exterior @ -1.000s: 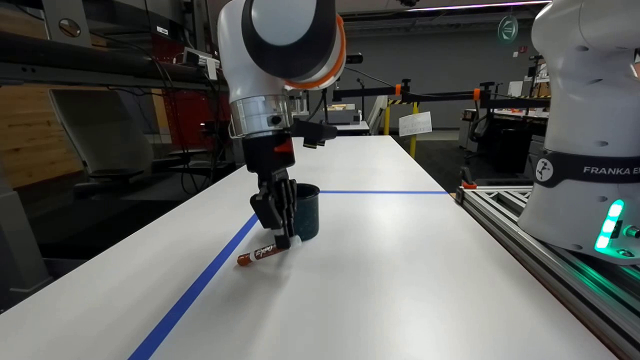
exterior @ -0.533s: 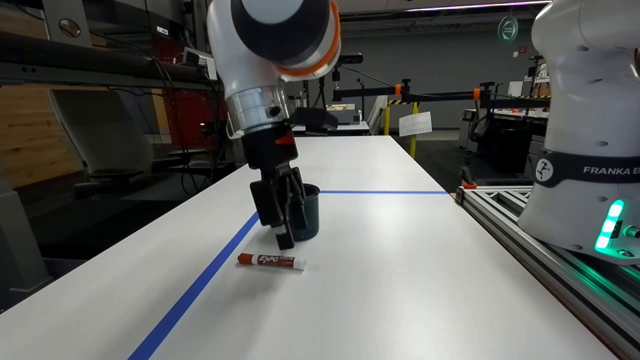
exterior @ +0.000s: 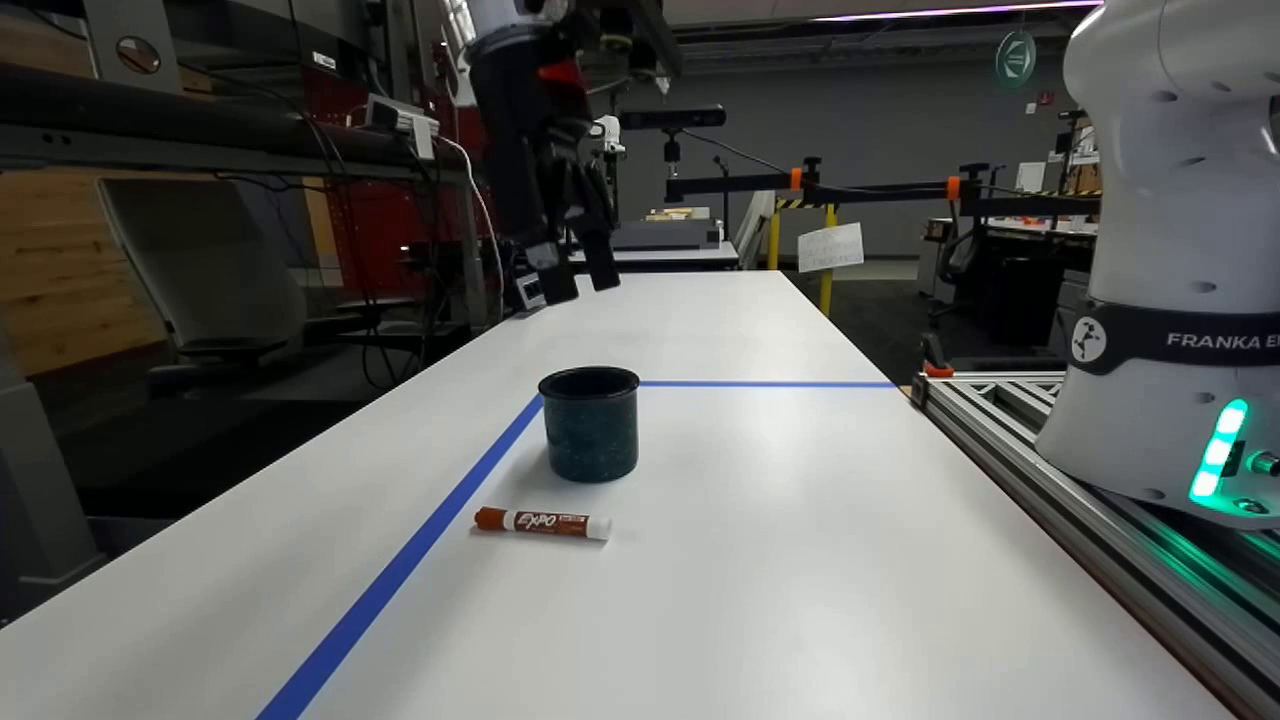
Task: Remove the marker from the cup
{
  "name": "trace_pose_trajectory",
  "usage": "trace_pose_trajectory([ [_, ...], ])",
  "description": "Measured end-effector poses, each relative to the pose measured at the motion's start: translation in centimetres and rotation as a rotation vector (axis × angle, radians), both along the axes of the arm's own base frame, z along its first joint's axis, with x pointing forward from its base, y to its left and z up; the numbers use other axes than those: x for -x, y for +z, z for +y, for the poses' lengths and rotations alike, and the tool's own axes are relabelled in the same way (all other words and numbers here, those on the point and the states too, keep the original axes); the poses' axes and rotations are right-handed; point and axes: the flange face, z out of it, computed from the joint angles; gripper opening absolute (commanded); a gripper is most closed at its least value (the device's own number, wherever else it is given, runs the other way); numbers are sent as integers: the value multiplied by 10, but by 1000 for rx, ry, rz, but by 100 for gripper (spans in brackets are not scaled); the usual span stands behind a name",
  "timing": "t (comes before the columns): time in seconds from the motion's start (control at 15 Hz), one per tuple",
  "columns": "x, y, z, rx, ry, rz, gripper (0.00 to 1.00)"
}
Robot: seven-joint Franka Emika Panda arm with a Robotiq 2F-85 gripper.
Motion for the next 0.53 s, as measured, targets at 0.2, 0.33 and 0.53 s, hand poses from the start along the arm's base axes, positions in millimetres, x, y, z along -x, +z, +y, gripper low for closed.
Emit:
trace_pose_trajectory([
  [0.2, 5, 41, -11, 75, -26, -57, 100],
  [0.33, 5, 38, -10, 75, -25, -51, 100],
  [0.53, 4, 28, -10, 76, -24, -31, 100],
])
